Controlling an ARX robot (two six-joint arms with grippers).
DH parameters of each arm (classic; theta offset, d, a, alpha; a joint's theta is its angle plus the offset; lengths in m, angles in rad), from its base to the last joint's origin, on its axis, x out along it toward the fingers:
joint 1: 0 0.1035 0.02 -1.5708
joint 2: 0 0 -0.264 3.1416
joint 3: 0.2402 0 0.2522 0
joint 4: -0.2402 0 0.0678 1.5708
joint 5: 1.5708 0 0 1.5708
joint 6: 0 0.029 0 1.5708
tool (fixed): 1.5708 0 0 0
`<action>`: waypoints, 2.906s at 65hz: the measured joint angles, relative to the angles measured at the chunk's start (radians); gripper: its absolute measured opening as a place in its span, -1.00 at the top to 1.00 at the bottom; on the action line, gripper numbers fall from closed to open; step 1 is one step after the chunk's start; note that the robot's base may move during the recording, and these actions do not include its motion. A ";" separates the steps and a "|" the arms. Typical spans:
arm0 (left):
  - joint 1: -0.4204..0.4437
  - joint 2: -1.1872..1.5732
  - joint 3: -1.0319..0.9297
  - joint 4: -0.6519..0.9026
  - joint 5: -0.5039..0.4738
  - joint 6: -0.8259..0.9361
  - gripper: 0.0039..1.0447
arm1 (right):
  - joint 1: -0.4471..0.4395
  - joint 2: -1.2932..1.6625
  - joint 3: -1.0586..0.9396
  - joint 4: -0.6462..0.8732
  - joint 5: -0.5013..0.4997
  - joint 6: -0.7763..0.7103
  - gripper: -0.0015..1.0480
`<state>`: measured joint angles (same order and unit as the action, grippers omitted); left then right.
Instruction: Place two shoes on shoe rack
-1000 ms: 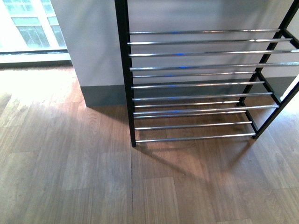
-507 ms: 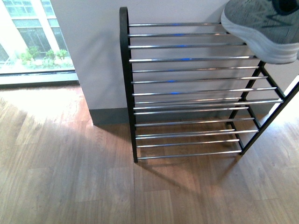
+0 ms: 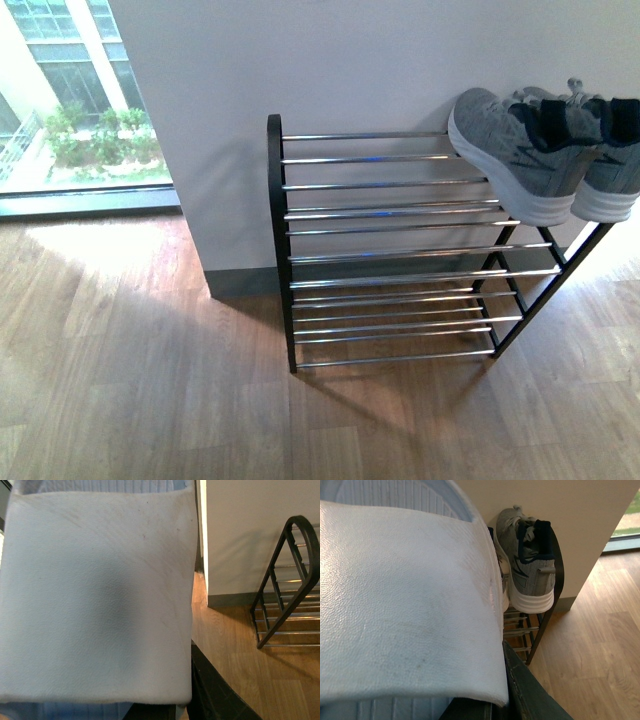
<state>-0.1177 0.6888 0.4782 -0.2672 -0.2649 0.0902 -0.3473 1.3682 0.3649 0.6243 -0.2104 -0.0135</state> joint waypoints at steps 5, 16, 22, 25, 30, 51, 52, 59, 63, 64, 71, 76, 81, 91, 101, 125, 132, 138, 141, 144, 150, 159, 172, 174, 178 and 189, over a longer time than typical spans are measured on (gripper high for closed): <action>0.000 0.000 0.000 0.000 0.000 0.000 0.97 | 0.000 0.000 0.000 0.000 -0.001 0.000 0.97; 0.000 0.000 0.000 0.000 0.000 0.000 0.97 | 0.000 0.000 0.000 0.000 0.000 0.000 0.97; 0.000 -0.002 0.000 0.000 0.000 0.000 0.97 | 0.000 0.000 0.000 0.000 -0.001 0.000 0.97; 0.000 -0.002 0.000 0.000 0.000 0.000 0.97 | 0.000 0.000 0.000 0.000 -0.001 0.000 0.97; 0.000 -0.002 0.001 0.000 0.000 0.000 0.97 | 0.000 0.000 0.000 0.000 -0.001 0.000 0.97; 0.000 -0.002 0.001 0.000 0.000 0.000 0.97 | 0.000 0.000 0.000 0.000 0.000 0.000 0.97; 0.000 -0.002 0.001 0.000 0.000 0.000 0.97 | 0.000 0.000 0.000 0.000 0.000 0.000 0.97; 0.000 -0.002 0.001 0.000 0.003 0.000 0.97 | 0.000 0.000 0.000 0.000 0.001 0.000 0.97; 0.001 0.005 0.000 0.000 -0.001 0.000 0.97 | 0.001 0.000 0.000 0.000 -0.001 0.000 0.97; 0.001 0.005 0.000 0.000 -0.001 0.000 0.97 | 0.002 0.000 0.000 0.000 -0.003 0.000 0.97; 0.001 0.001 0.000 0.000 -0.001 0.000 0.97 | 0.002 0.000 0.000 0.000 -0.005 0.000 0.97; 0.001 0.001 0.000 0.000 0.000 0.000 0.97 | 0.005 0.040 -0.025 0.179 -0.065 -0.013 0.97; 0.001 -0.001 0.000 0.000 0.000 0.000 0.97 | 0.035 0.058 -0.019 0.250 -0.042 -0.006 0.97; 0.001 0.000 0.000 0.000 0.002 0.000 0.97 | 0.154 0.099 0.060 0.148 0.054 0.042 0.97; 0.001 0.000 0.000 0.000 -0.001 0.000 0.97 | 0.333 0.249 0.196 0.048 0.160 0.098 0.97; 0.001 -0.001 0.000 0.000 0.000 0.000 0.97 | 0.496 0.851 0.721 -0.182 0.384 0.152 0.97; 0.001 -0.001 0.000 0.000 0.000 0.000 0.97 | 0.474 0.960 0.822 -0.217 0.400 0.145 0.97; 0.001 -0.001 0.000 0.000 0.000 0.000 0.97 | 0.454 1.047 0.903 -0.247 0.417 0.131 0.97; 0.001 -0.001 0.000 0.000 0.000 0.000 0.97 | 0.443 1.100 0.954 -0.272 0.425 0.128 0.97; 0.001 -0.001 0.000 0.000 0.000 0.000 0.97 | 0.430 1.167 1.019 -0.304 0.433 0.124 0.97; 0.001 0.000 0.000 0.000 0.000 0.000 0.97 | 0.409 1.276 1.120 -0.323 0.465 0.101 0.97; 0.001 -0.001 0.000 0.000 0.000 0.000 0.97 | 0.385 1.371 1.215 -0.337 0.499 0.076 0.97; 0.001 -0.001 0.000 0.000 0.000 0.000 0.97 | 0.374 1.425 1.287 -0.343 0.510 0.050 0.97; 0.001 0.000 0.000 0.000 0.000 0.000 0.97 | 0.374 1.425 1.287 -0.337 0.507 0.050 0.95; 0.001 -0.001 0.000 0.000 0.000 0.000 0.97 | 0.373 1.419 1.275 -0.312 0.502 0.049 0.74; 0.000 0.000 0.000 0.000 0.000 0.001 0.97 | 0.374 1.310 1.138 -0.241 0.441 0.050 0.27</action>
<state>-0.1173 0.6884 0.4786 -0.2676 -0.2649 0.0910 0.0269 2.6785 1.5032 0.3836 0.2302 0.0364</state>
